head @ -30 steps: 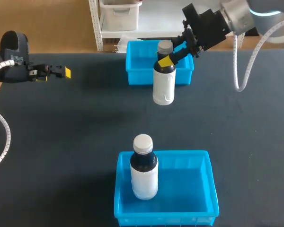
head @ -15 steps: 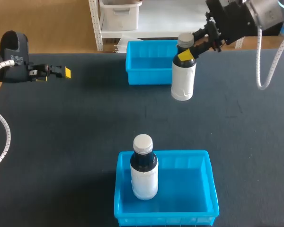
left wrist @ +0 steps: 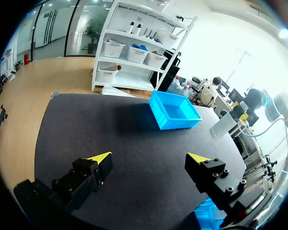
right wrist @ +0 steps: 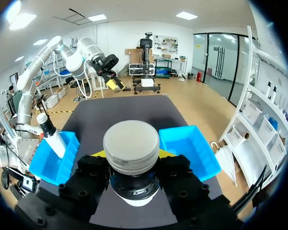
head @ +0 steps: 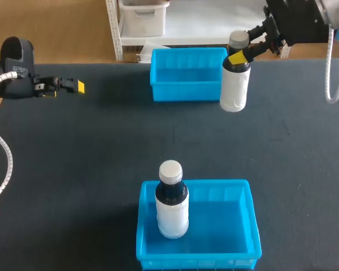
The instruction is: Pick up the bottle, and place it in the far bin if it is heavy, or in the near bin if it is light.
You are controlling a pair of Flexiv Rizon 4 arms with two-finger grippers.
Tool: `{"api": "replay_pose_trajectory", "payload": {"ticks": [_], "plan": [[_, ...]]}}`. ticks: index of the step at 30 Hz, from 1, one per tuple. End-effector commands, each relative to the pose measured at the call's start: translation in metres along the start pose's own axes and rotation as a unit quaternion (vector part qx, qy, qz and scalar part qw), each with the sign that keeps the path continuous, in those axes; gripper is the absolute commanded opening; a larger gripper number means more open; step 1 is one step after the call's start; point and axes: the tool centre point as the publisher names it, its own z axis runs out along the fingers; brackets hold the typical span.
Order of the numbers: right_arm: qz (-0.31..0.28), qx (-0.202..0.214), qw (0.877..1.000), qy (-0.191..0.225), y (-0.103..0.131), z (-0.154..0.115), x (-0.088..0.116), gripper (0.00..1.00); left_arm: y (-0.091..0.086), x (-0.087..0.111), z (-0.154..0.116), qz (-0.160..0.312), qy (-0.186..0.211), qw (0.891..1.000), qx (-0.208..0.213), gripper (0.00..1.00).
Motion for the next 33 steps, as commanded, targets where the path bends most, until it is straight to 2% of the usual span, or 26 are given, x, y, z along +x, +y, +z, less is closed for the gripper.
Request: {"api": "replay_pose_trajectory", "payload": {"ticks": [1, 8, 18, 25, 33], "plan": [[-0.001, 0.001, 1.000, 0.003, -0.010, -0.007, -0.005, 0.00, 0.000, 0.000, 0.000, 0.000, 0.000, 1.000, 0.000, 1.00], [-0.005, 0.014, 1.000, 0.011, -0.038, -0.011, -0.010, 0.00, 0.000, 0.000, 0.000, 0.000, 0.000, 1.000, 0.000, 1.00], [-0.023, 0.020, 1.000, 0.003, -0.081, -0.009, -0.033, 0.00, 0.000, 0.000, 0.000, 0.000, 0.000, 1.000, 0.000, 1.00], [-0.031, 0.007, 0.999, -0.008, -0.106, 0.010, -0.051, 0.00, 0.000, 0.000, 0.000, 0.000, 0.000, 1.000, 0.000, 1.00], [-0.034, -0.012, 0.999, -0.016, -0.120, 0.039, -0.064, 0.00, 0.000, 0.000, 0.000, 0.000, 0.000, 1.000, 0.000, 1.00]]}}
